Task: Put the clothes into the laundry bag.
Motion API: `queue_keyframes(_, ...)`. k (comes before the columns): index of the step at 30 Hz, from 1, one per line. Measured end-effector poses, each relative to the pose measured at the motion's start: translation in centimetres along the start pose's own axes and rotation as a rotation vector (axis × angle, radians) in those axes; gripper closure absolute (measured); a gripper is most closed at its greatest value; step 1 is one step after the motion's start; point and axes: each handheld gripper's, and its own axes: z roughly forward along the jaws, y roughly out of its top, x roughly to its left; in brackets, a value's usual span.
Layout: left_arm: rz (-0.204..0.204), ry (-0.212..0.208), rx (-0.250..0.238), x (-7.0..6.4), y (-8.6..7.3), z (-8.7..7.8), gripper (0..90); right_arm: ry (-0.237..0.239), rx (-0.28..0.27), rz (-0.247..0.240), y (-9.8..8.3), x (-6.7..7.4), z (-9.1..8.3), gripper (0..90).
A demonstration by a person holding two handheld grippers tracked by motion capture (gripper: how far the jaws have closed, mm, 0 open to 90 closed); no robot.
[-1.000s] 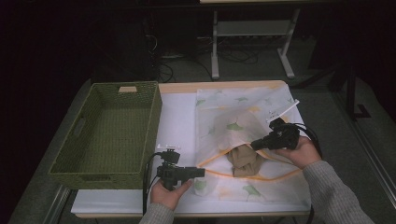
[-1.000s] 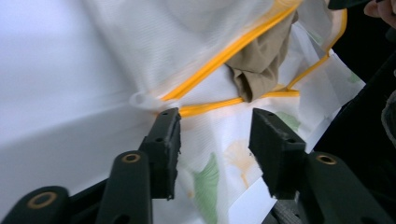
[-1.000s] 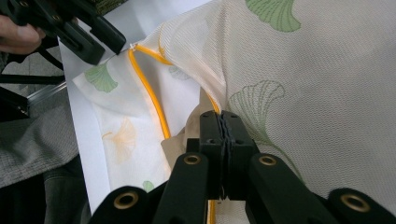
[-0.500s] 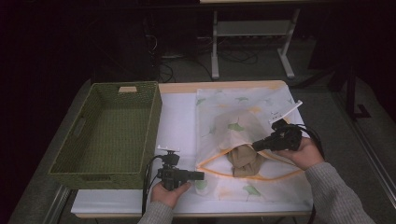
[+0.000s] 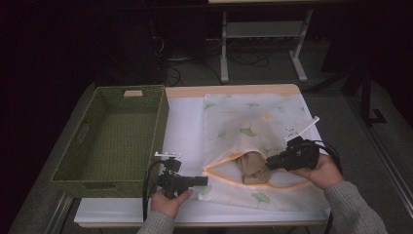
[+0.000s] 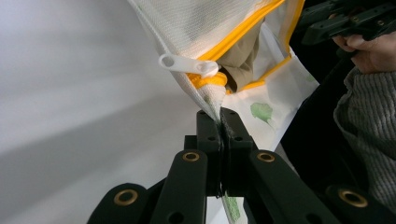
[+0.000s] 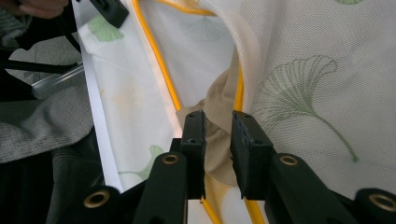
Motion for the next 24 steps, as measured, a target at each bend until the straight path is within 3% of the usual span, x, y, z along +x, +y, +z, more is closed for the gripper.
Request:
queue_keyframes(6,-0.032,-0.013,0.003,0.7,-0.3,0.2,77.7,-0.001,-0.004,-0.025,1.2,0.7,0.4,72.6)
queue_keyframes(9,-0.047,-0.012,-0.01,1.0,-0.3,0.1,80.1,0.005,0.003,-0.046,2.4,1.3,0.9,72.9)
queue_keyframes(14,-0.03,-0.019,-0.013,1.0,-0.4,0.3,87.3,0.027,0.022,-0.095,4.6,2.5,2.3,75.9)
queue_keyframes(22,-0.026,-0.051,-0.009,1.0,-0.5,0.8,87.4,0.057,0.07,-0.148,7.9,4.0,5.2,81.3)
queue_keyframes(24,-0.032,-0.045,0.001,1.1,-0.5,1.0,83.9,0.062,0.072,-0.161,8.6,4.2,5.7,81.3)
